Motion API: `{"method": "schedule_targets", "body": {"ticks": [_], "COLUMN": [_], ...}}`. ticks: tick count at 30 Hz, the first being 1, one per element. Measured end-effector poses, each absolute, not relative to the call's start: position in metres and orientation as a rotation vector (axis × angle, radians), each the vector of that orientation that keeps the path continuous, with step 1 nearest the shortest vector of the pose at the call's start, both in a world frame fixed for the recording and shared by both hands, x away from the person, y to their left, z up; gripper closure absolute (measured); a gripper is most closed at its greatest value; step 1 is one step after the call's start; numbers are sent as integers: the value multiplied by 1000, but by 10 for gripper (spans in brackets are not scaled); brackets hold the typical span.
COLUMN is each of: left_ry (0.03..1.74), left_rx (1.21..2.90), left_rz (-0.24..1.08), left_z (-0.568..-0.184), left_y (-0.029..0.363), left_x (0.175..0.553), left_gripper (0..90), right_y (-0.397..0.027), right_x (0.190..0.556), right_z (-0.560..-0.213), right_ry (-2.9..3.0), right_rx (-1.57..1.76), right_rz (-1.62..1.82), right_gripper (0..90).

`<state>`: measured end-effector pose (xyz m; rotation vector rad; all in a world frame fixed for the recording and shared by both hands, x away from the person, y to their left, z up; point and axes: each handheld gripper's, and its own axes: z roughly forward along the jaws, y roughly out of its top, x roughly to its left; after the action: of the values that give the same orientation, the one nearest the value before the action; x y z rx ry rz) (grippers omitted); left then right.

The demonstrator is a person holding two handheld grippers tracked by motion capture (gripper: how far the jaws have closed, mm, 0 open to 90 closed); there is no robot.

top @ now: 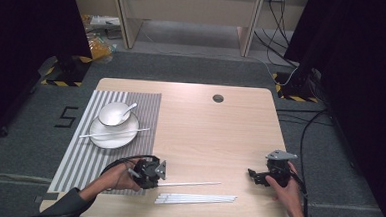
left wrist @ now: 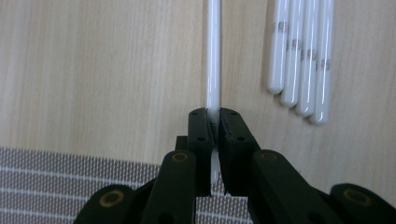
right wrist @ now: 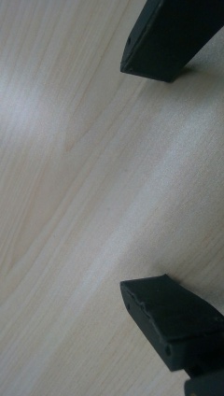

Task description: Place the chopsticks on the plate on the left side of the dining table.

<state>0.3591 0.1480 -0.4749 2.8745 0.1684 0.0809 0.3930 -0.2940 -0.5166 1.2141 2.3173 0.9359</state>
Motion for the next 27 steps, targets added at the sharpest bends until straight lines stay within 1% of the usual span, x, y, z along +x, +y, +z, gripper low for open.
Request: {"method": "schedule_targets", "body": {"ticks": [15,18,22,27], "left_ry": [257,284,291,273], "left_rx": [2918,2911,2884,2853], "left_rz": [98,116,130,128], "left_z": [-470,-469,-468,-468], "left_y": [186,191,188,169], "left_x": [363,363,363,365], "left_gripper": [836,825,783,738], "right_y": [-294,-294,-294,-294], "right_x": [393,393,393,393], "right_z": [-517,-517,-517,-516], "right_ry": [2317,2317,2317,2319], "right_rx": [1214,1214,1214,1215], "right_rz": [936,936,936,933], "right_gripper": [4,4,3,3]}}
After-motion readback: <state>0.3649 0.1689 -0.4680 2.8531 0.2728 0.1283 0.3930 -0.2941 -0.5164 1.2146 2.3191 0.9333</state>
